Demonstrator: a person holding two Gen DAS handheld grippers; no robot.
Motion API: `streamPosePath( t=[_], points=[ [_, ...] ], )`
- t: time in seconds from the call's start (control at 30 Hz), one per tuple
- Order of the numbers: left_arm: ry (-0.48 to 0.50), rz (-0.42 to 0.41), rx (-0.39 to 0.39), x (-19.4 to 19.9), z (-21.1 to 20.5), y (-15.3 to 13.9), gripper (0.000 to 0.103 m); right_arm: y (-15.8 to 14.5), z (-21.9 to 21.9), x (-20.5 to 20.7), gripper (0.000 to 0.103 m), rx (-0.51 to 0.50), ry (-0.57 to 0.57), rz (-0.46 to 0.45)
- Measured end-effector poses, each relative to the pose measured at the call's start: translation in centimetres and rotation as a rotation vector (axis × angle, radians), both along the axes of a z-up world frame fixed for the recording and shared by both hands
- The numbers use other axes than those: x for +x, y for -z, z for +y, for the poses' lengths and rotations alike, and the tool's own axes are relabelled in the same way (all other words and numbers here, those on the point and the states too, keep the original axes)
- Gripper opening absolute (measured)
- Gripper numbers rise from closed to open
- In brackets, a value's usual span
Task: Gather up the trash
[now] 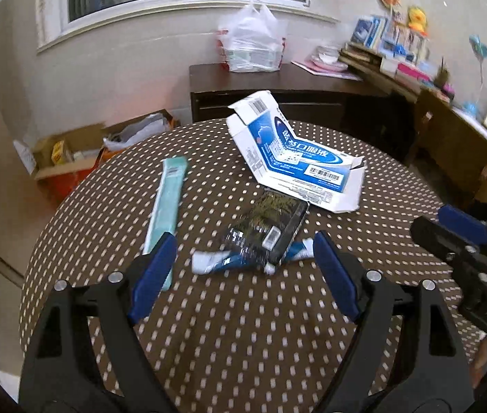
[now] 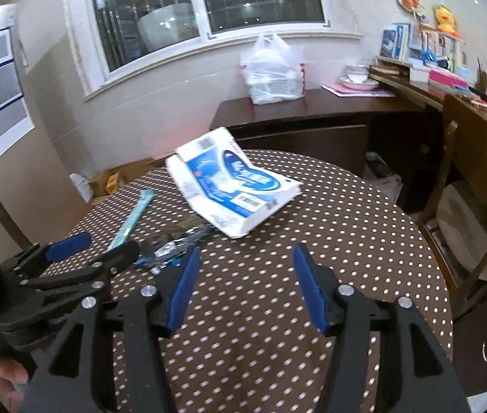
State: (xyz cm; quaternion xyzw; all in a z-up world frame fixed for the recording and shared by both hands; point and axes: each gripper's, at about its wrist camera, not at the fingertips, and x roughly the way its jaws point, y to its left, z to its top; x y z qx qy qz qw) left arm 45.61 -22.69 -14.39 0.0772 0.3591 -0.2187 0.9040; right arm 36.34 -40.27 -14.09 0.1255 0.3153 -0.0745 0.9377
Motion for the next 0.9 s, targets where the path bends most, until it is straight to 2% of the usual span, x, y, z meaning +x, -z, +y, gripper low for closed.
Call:
streamPosePath(
  t=[0.2,0.33,0.43,0.5,0.53,0.57,0.63,0.67,0.7,0.9],
  points=[
    [0.033,0.071,0.055,2.9,-2.8,2.2,0.080,1.2,-1.3,2.3,0.058,0.031,0.016,0.022],
    [0.047,0.119,0.134,4.2,-4.3,3.7,0.080,1.6,-1.6,3.2,0.059,0.039,0.009,0.030],
    [0.036,0.151,0.116,5.0,-4.2,4.3,0.076,1.8,-1.5,3.5,0.060,0.045,0.006,0.032],
    [0.038,0.153,0.102,5.1,-4.1,4.3,0.062,1.9,-1.4,3.6,0.060,0.047,0.000,0.036],
    [0.039,0.146,0.106,5.1,-4.1,4.2,0.058,1.9,-1.4,3.6,0.060,0.045,-0.001,0.038],
    [0.041,0.146,0.104,5.1,-4.0,4.1,0.044,1.9,-1.2,3.7,0.060,0.042,-0.004,0.039],
    [0.037,0.149,0.096,5.0,-3.7,3.9,0.030,1.8,-0.9,3.7,0.060,0.037,-0.006,0.040],
    [0.034,0.152,0.085,5.0,-3.3,3.8,0.013,1.8,-0.6,3.7,0.060,0.032,-0.008,0.042],
    [0.025,0.147,0.075,4.9,-2.9,3.5,0.005,1.8,-0.3,3.7,0.060,0.029,-0.011,0.045],
    [0.031,0.086,0.031,2.9,-0.5,1.5,0.002,1.8,1.9,4.2,0.061,0.003,-0.052,0.060]
  ],
)
